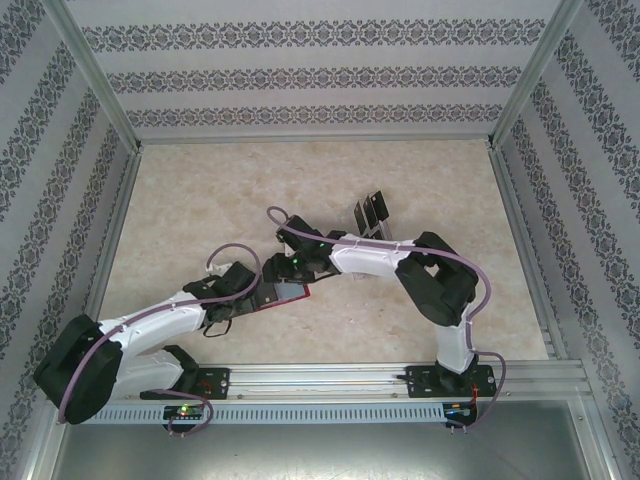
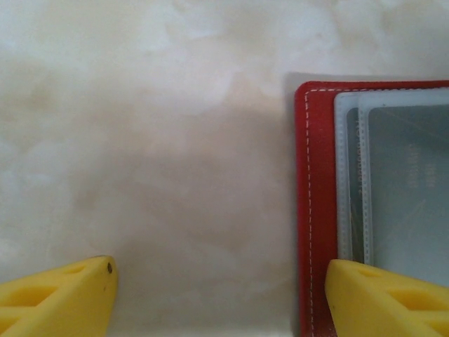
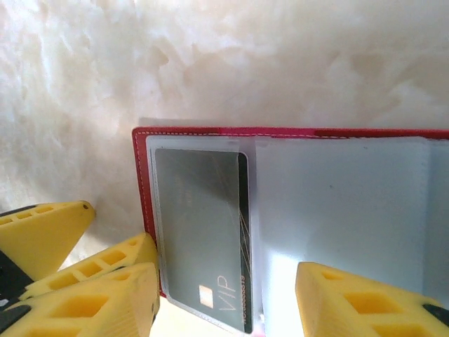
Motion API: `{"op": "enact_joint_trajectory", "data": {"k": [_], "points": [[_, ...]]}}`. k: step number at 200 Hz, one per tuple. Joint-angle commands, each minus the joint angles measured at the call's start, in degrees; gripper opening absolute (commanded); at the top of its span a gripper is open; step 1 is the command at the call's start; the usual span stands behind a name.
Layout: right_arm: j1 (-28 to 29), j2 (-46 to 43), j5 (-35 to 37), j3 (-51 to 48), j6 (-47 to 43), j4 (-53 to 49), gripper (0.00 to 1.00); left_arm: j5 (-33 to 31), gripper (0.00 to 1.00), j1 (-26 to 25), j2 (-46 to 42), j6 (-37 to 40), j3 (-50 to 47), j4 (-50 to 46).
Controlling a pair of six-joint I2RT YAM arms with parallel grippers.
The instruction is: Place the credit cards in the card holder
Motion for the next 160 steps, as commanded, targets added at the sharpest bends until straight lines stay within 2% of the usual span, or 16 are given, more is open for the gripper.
{"op": "enact_joint_trajectory", "data": {"k": [1,36,55,160], "points": [[-1.05,-5.08,3.50,-1.04,-3.06,-3.14,0.55,0.12,0.78,-1.23,0.82,-2.84,-0.05,2.33],[-2.29,-6.30,11.58,2.10,-9.88,-12.76,0.55,-0.05,0.78,-1.21,1.10,-2.92,-0.61,3.14],[-2.65,-4.98,13.06,4.03,-12.26,-14.95,0.55,-0.14,0.78,-1.24,1.21,-2.74,-0.58,3.31],[-2.58,6.21,8.63,12.03,-12.77,-14.26,0.55,-0.67,0.78,-1.24,0.92,-2.48,-0.41,3.05]]}}
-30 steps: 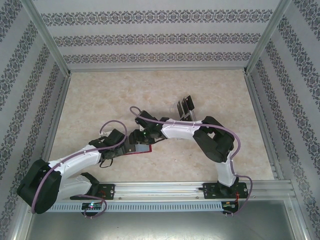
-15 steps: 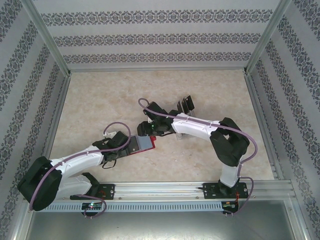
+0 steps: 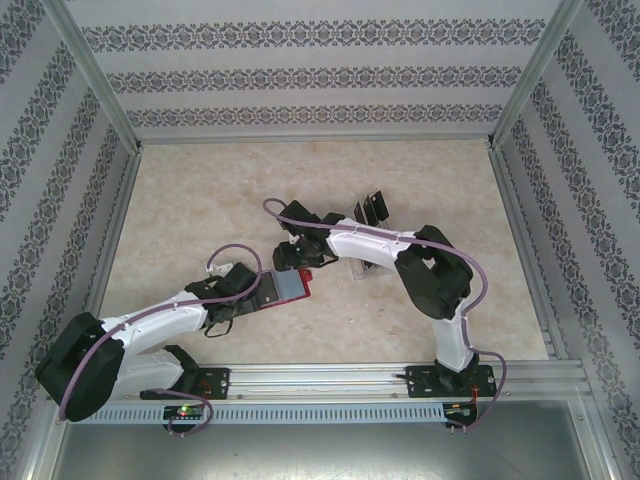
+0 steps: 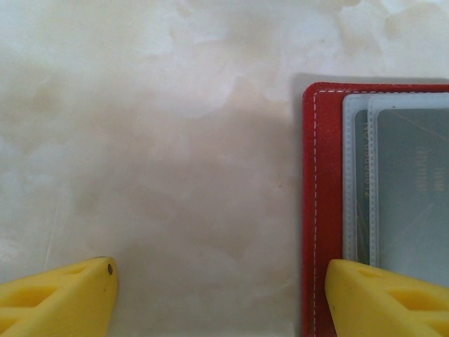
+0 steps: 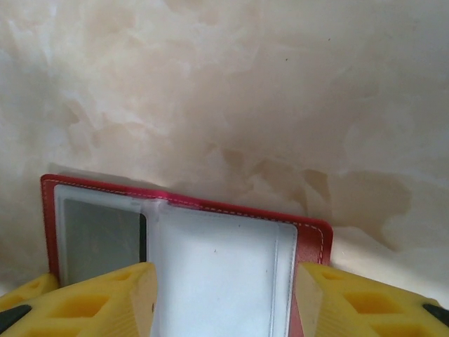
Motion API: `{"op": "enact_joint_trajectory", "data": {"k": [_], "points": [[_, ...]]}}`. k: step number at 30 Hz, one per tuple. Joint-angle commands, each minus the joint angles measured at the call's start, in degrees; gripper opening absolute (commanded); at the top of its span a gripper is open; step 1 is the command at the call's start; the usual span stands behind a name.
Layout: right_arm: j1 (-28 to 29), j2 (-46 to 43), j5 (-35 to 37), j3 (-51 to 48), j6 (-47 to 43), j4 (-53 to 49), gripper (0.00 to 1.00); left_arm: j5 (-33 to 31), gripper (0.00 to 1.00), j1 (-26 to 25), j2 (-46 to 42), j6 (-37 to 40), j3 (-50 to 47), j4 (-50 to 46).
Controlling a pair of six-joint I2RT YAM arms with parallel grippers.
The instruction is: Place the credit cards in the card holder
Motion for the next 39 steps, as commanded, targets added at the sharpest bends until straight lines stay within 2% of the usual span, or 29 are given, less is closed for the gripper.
{"op": "enact_joint_trajectory", "data": {"k": [1,14,39], "points": [[0.09,1.87,-1.40,1.96,-0.24,-0.46,0.55,0.45,0.78,-0.82,0.35,-1.30,-0.41,2.67],[2.11,4.75,-2.84,2.05,1.20,0.99,0.54,0.45,0.78,-0.82,0.79,-1.13,-0.33,3.11],[3.64,-1.31,-1.58,1.61,1.64,-0.33,0.55,0.44,0.78,-0.82,0.52,-0.78,-0.05,3.29]]}}
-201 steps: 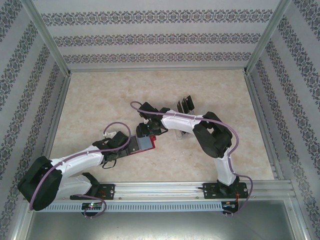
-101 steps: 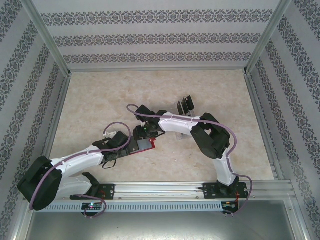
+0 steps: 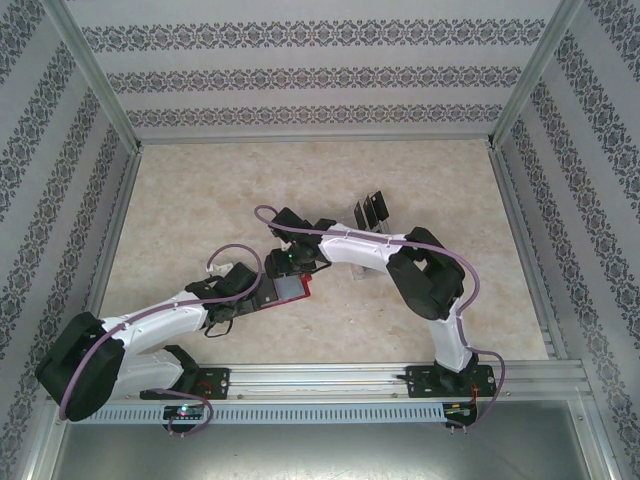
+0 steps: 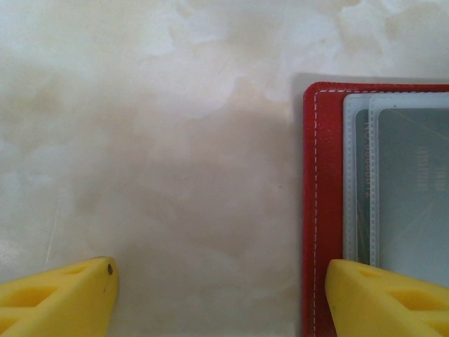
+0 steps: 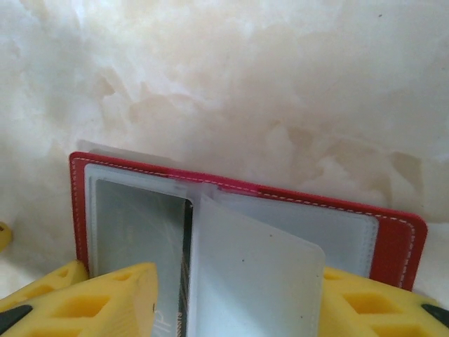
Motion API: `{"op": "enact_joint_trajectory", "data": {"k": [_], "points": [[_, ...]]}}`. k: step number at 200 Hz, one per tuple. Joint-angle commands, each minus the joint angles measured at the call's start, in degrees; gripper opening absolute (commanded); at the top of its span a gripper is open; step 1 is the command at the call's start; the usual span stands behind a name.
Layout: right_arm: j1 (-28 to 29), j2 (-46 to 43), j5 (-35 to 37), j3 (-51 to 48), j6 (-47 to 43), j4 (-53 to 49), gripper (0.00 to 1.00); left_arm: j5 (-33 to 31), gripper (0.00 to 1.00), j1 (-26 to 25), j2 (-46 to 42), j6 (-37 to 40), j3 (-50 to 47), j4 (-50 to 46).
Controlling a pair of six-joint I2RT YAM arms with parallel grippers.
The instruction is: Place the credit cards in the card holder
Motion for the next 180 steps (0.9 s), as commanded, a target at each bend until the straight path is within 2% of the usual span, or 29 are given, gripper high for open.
{"op": "enact_joint_trajectory", "data": {"k": [1,53,131,180], "points": [[0.87,-2.67,0.46,0.75,0.21,-1.38,0.55,0.63,0.78,-0.78,0.48,-0.80,-0.06,3.33],[1.71,-3.92,-1.02,0.54,1.97,-0.29,0.55,-0.24,0.78,-0.78,-2.69,-0.92,-0.27,1.62],[4.24,-2.35,-4.81,-0.77,7.23,4.95,0.55,-10.94,0.78,-0.78,-27.55,-6.59,0.37,-17.12],[7.52,2.85,-7.01,1.23,10.73,8.03,0.55,-11.48,0.78,-0.80,-28.21,-6.51,1.96,-18.21]]}}
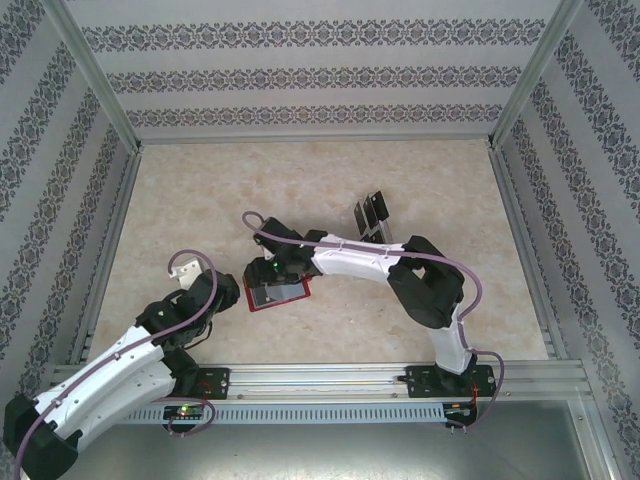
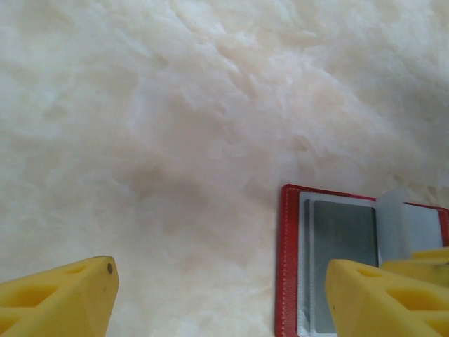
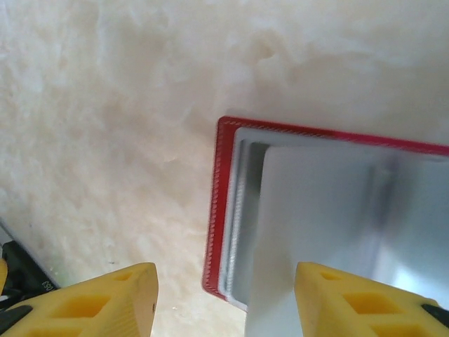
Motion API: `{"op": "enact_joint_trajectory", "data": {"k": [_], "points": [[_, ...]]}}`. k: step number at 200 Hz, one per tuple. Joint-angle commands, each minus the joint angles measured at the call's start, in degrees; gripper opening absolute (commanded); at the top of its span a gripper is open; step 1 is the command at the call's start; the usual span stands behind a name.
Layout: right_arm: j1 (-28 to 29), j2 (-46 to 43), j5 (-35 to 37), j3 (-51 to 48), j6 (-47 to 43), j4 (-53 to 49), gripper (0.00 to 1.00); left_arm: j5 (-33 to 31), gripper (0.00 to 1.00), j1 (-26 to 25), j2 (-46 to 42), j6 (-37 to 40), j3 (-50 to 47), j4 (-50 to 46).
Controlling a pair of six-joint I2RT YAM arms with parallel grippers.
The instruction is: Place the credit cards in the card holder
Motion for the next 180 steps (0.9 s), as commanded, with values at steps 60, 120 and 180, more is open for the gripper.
{"op": "enact_joint_trajectory", "data": {"k": [60,120,180], "points": [[1.39,5.96,-3.89,2.87,3.19,2.72,0.55,-1.24,0.78,-0.73,1.64,-0.67,2.35,-2.28],[-4.27,-8.84,-1.48,-2.92,0.87,2.27,0.56,-0.61,0.78,-0.73,3.50,0.48,2.74,-0.63],[-12.25,-18.87,11.70,-3.91,-12.61,-15.47,0.55,4.59,0.80,-0.73,16.73,5.53,4.95,10.01]]}}
